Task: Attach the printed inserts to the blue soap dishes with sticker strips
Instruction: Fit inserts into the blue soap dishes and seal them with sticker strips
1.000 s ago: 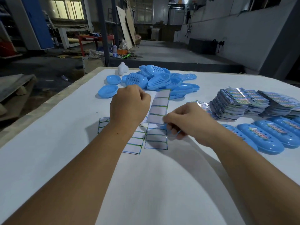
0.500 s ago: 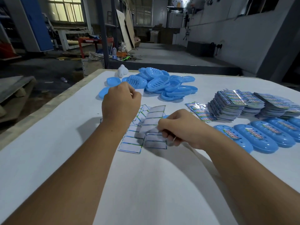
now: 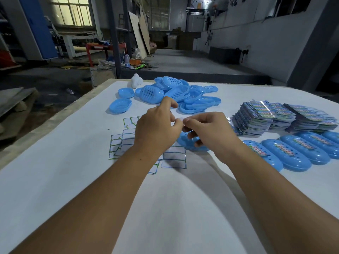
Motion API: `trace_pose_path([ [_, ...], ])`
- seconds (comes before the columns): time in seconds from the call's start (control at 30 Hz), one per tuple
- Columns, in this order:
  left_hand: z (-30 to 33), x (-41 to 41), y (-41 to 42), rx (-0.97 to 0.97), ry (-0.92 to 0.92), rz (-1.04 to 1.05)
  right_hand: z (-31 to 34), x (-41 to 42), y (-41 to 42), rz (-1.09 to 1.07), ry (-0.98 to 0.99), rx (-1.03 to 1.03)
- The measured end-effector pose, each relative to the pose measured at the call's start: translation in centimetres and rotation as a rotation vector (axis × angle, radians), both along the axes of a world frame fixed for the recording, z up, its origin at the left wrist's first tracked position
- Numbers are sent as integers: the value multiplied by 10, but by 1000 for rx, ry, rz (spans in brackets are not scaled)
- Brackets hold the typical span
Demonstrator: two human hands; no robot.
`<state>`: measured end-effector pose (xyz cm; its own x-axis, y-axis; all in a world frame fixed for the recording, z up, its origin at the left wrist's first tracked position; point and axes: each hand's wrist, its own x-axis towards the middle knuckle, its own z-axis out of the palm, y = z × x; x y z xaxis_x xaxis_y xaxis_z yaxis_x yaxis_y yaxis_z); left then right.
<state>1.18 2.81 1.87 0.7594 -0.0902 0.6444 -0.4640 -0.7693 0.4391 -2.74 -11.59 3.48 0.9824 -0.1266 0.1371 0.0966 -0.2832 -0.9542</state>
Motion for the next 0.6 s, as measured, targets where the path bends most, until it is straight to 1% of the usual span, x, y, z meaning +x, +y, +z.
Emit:
trace_pose_path([
  [0.2,-2,2,-4,-32,40,-48,-2,0,-5,-8,56,79],
  [0.4,-3,1,-6,-143,47,-193,-3,4,-9,-20,205,215],
  [0.5,-4,2,-5,-131,30,-234,-3,6,-11,-49,242,283],
  [0.6,-6,3,-5,-93,35,-240,-4,8,-13,-120,225,264],
])
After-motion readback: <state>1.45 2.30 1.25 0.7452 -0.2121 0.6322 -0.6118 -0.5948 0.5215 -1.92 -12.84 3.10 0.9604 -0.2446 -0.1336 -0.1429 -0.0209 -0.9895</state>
